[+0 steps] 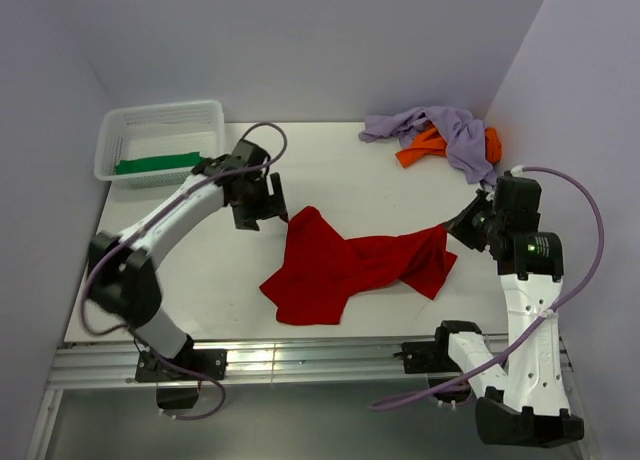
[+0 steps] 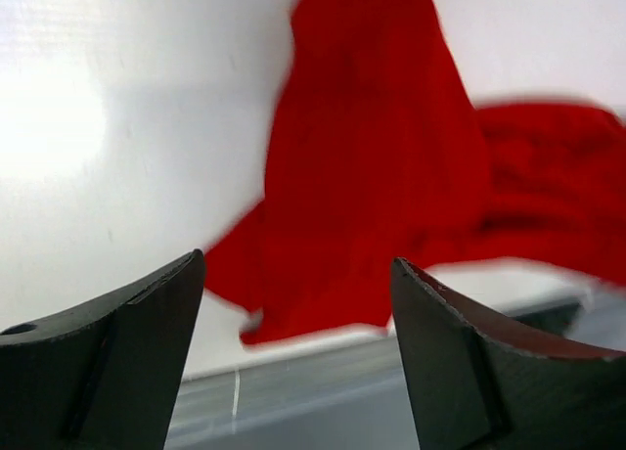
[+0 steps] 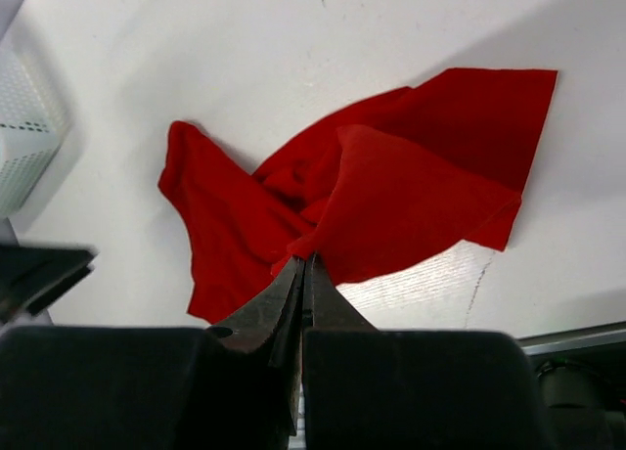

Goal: Roll the t-shirts
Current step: Flatten the tshirt

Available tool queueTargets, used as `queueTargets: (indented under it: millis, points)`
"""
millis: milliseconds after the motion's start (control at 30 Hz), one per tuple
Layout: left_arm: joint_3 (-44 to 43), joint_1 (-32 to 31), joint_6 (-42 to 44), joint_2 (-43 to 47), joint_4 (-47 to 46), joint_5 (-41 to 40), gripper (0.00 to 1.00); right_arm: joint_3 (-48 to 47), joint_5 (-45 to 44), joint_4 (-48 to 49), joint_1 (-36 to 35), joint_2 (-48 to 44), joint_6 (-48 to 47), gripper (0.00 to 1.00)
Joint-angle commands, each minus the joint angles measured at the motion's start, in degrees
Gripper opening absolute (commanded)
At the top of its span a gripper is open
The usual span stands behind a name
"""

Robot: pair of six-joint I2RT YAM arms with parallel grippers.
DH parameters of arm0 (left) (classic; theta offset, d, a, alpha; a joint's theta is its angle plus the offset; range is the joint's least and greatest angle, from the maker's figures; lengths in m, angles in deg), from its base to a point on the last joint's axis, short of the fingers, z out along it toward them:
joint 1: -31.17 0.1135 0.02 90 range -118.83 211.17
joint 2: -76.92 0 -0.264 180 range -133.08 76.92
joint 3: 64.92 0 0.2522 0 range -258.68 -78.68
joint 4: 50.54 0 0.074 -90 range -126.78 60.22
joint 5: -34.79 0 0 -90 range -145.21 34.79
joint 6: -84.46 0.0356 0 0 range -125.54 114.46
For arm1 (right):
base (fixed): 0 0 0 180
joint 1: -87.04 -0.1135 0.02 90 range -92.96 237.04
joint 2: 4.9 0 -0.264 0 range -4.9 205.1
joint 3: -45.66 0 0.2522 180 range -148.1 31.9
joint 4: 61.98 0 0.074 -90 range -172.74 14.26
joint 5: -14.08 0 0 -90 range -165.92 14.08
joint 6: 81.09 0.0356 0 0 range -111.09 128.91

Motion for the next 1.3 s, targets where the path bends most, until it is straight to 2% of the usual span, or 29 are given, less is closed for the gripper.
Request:
queueTargets:
  millis: [0, 133, 233, 267, 367, 533, 600, 800, 900, 1067, 1267]
  points:
    - [9.8, -0.7, 0.0, 14.4, -1.9, 6.5, 0.81, 2.3, -1.9, 3.7, -0.2, -1.1, -0.3, 0.0]
    - [21.9, -5.3, -7.3, 27.0, -3.3, 8.9, 0.8, 4.3, -2.1, 4.8, -0.2, -1.2, -0.3, 0.0]
    - [31.2, -7.7, -11.7, 32.3, -4.8, 10.4, 0.78, 4.8, -2.1, 5.4, -0.2, -1.1, -0.4, 0.0]
    - [35.0, -8.2, -12.5, 33.4, -7.4, 11.4, 0.77, 4.9, -2.1, 5.7, -0.2, -1.3, -0.3, 0.0]
    - [38.6, -10.5, -14.9, 35.2, -9.8, 9.4, 0.75, 5.5, -1.9, 6.2, -0.2, -1.8, -0.3, 0.0]
    - [46.8, -13.1, -16.8, 33.4, -18.7, 10.2, 0.75, 7.7, 0.3, 8.0, -0.2, -3.5, -0.3, 0.0]
    - [48.5, -13.2, -17.6, 31.4, -22.9, 11.7, 0.74, 8.2, 0.7, 8.4, -0.2, -3.6, -0.2, 0.0]
    - [49.0, -14.0, -17.0, 28.8, -25.8, 10.6, 0.73, 8.2, 0.3, 8.2, -0.2, -4.3, -1.0, 0.0]
    - [49.6, -14.5, -15.8, 28.1, -28.9, 10.8, 0.68, 8.2, 0.5, 8.2, -0.2, -4.7, -1.0, 0.0]
    - [50.3, -16.0, -14.3, 27.5, -32.3, 10.3, 0.54, 8.2, 0.7, 7.7, -0.2, -5.0, -1.5, 0.0]
    - [53.3, -16.8, -13.7, 30.8, -33.1, 10.3, 0.56, 8.3, 1.1, 7.5, -0.2, -5.6, -1.7, 0.0]
